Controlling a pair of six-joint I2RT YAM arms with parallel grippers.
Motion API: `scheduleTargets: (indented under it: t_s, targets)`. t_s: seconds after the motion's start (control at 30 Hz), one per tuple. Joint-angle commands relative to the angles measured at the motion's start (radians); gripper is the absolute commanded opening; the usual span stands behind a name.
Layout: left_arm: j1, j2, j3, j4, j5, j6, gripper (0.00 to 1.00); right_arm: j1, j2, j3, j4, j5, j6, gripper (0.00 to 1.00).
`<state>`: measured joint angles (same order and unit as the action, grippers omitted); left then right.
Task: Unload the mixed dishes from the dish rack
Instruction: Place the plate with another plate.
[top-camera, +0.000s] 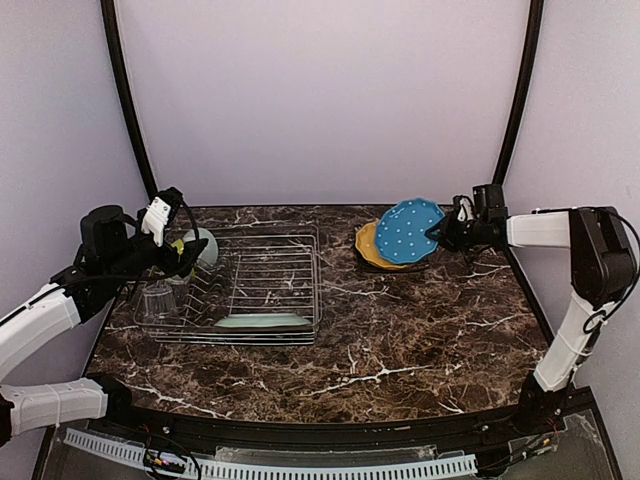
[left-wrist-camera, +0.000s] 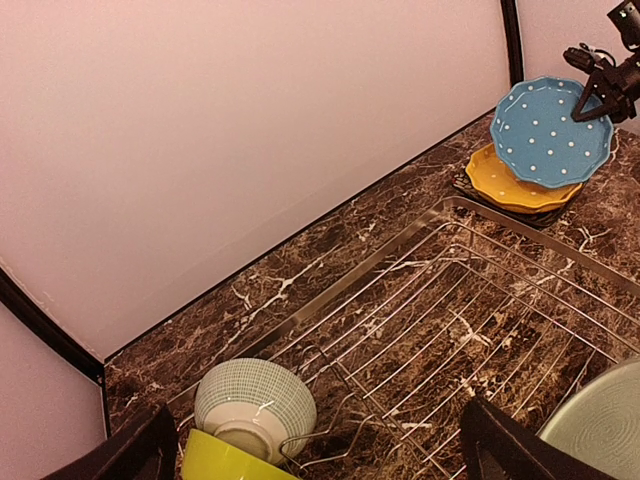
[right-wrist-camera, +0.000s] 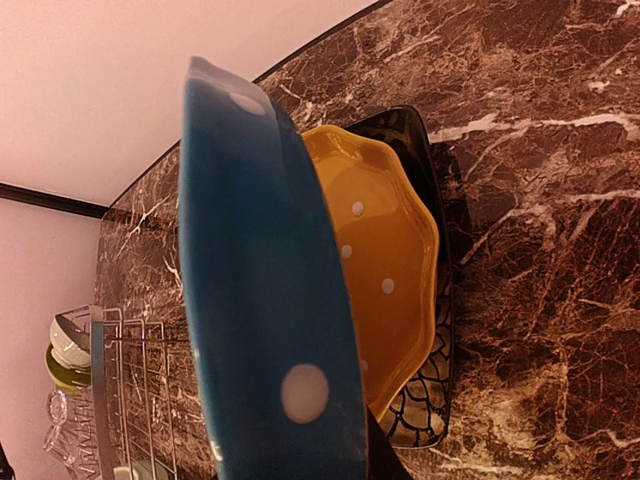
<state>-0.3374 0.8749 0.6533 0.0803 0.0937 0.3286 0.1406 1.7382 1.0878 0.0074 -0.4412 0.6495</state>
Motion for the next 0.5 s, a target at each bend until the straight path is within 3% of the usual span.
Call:
scheduleTargets:
  t_s: [0.0, 0.47]
  targets:
    - [0.006, -0.005, -0.007, 0.006, 0.016, -0.008, 0.99, -0.006, 0.01, 0.073, 0.174, -0.062, 0.028, 0.0]
    - [0.006, -0.001, -0.004, 0.012, 0.012, -0.01, 0.99, -0.006, 0.108, 0.123, 0.161, -0.071, 0.022, 0.03]
